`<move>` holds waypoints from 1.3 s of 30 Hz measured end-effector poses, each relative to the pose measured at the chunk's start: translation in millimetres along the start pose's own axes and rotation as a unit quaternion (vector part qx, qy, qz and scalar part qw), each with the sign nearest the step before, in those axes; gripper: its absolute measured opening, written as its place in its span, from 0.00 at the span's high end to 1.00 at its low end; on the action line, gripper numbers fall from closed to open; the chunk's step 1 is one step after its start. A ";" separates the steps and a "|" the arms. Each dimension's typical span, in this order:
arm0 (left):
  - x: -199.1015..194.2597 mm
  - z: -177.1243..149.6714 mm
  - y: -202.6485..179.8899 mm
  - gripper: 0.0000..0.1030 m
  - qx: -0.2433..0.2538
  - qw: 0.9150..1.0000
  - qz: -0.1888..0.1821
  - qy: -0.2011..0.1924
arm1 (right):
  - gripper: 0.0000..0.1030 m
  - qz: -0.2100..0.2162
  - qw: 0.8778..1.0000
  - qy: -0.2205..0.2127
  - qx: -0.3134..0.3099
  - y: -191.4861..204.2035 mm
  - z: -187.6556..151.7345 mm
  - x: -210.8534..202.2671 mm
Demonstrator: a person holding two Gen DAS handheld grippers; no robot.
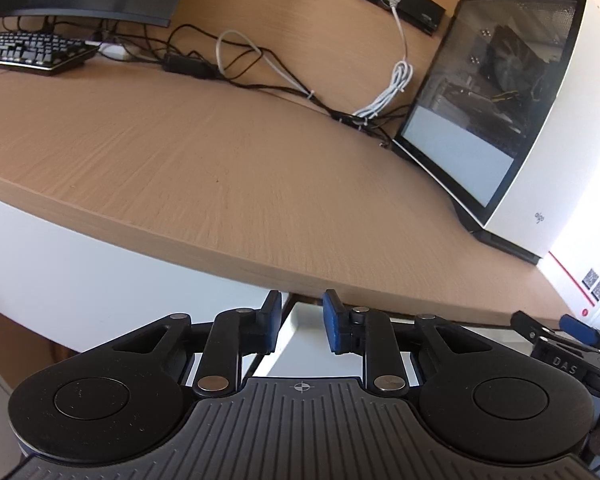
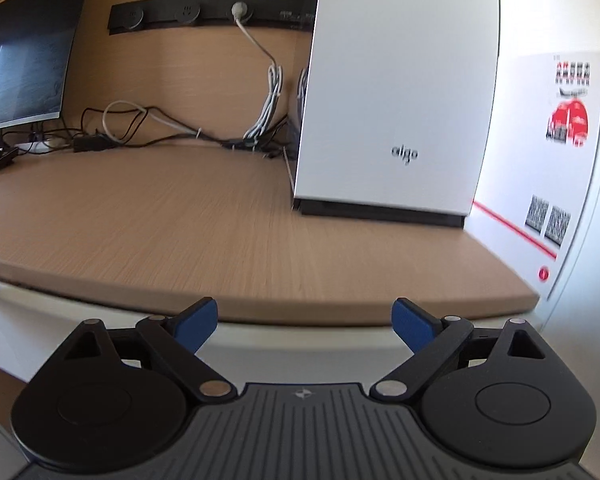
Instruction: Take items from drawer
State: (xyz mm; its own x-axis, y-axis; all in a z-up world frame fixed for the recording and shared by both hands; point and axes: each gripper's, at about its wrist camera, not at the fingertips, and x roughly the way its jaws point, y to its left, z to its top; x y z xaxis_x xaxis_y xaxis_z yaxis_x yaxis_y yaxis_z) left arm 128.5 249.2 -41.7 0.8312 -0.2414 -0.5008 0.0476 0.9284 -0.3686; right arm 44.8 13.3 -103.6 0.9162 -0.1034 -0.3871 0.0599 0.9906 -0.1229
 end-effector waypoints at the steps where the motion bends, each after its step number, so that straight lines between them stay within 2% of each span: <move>1: 1.3 0.6 -0.3 0.76 0.002 1.000 -0.005 0.003 | 0.08 -0.002 1.000 -0.004 -0.004 -0.5 2.6 0.6; 5: 5.7 -0.1 -3.4 0.77 0.006 1.000 -0.009 0.011 | 0.06 -0.009 0.999 0.025 -0.024 4.2 0.6 10.7; 26: -6.7 -6.4 -3.3 0.76 0.041 0.998 -0.032 0.031 | 0.06 -0.006 0.998 0.066 0.001 -0.6 2.3 1.8; 28: -7.4 -7.0 -3.8 0.76 0.040 0.998 -0.030 0.030 | 0.06 0.007 0.998 0.067 0.007 -2.8 3.3 4.7; 31: -8.0 -7.2 -6.0 0.76 0.033 0.999 -0.017 0.027 | 0.06 -0.010 0.997 0.075 0.002 -2.8 6.8 16.3; 36: -14.5 -1.0 -20.8 0.76 0.041 0.998 0.043 0.021 | 0.04 0.008 0.992 0.120 0.029 -12.4 13.3 25.1; 39: -10.2 9.3 -38.0 0.76 0.049 0.998 0.021 0.046 | 0.04 0.011 0.990 0.141 0.027 -13.4 16.7 26.2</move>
State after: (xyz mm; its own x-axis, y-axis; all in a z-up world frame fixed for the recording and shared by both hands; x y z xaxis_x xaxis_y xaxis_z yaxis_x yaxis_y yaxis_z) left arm 123.3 219.0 -15.3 0.7801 -0.2217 -0.5851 0.0709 0.9604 -0.2695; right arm 74.7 -1.1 -96.8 0.7704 -0.0950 -0.6304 0.0695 0.9955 -0.0650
